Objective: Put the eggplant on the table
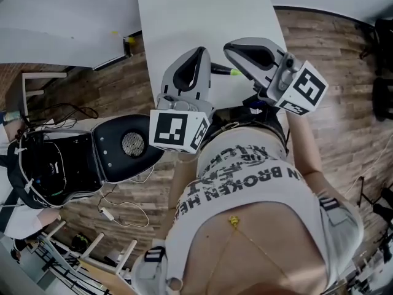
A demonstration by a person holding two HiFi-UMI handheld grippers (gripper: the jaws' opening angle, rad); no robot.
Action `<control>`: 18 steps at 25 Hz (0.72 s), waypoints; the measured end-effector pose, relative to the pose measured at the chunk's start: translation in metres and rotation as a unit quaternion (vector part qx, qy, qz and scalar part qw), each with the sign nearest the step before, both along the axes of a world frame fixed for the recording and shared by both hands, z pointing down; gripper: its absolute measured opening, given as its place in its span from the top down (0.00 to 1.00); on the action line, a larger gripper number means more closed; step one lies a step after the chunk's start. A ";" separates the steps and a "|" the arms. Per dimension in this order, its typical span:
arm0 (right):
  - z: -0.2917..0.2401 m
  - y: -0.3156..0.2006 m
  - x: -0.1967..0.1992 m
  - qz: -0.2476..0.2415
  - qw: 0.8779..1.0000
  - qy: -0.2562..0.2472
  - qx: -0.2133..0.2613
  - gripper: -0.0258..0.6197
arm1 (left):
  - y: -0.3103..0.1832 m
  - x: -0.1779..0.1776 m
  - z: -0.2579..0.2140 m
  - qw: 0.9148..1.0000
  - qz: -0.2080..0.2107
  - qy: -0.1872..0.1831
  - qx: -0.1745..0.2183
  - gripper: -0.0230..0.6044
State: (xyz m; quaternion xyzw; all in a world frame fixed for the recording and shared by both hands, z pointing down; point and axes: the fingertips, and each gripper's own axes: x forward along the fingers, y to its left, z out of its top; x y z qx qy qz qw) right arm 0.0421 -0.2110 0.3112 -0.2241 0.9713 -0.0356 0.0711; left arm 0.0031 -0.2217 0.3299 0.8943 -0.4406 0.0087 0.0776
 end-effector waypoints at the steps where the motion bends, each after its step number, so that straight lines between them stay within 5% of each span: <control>1: 0.001 -0.003 0.001 0.001 1.000 0.001 -0.001 0.95 | -0.003 0.001 0.001 1.000 0.001 0.000 -0.001 0.96; 18: 0.004 -0.040 0.006 0.003 1.000 0.007 -0.012 0.95 | -0.038 0.005 0.005 1.000 0.005 0.001 -0.014 0.96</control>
